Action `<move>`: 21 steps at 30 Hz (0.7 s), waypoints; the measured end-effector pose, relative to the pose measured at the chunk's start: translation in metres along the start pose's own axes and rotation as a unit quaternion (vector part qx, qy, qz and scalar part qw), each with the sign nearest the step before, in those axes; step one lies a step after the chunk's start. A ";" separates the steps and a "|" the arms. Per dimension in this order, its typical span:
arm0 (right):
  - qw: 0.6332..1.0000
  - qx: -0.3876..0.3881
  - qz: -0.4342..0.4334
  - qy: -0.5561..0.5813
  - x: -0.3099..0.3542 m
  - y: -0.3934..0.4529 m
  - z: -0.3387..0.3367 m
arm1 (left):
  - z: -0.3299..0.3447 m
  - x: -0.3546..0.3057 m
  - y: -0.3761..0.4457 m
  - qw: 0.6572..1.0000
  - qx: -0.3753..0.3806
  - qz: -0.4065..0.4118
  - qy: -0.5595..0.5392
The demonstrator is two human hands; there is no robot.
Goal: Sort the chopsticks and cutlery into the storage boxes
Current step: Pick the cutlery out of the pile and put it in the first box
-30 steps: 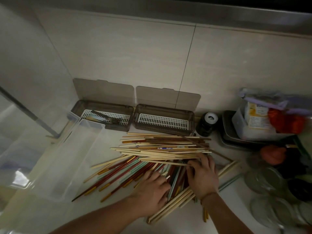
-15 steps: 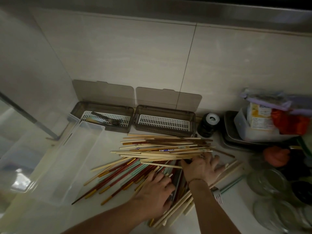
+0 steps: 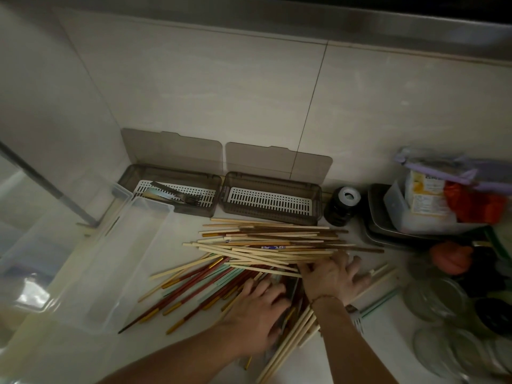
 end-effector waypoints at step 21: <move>0.998 -0.019 -0.038 -0.037 -0.011 -0.018 0.003 | -0.006 0.026 0.003 0.997 -0.001 -0.075 0.025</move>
Point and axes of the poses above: each hand's wrist, its own y-axis towards the middle knuckle, its own z-axis out of the palm, x = y × z, the point moved 9 cm from there along y, towards the middle knuckle, and after that the axes turned 12 degrees about -y, right-handed, at the moved point
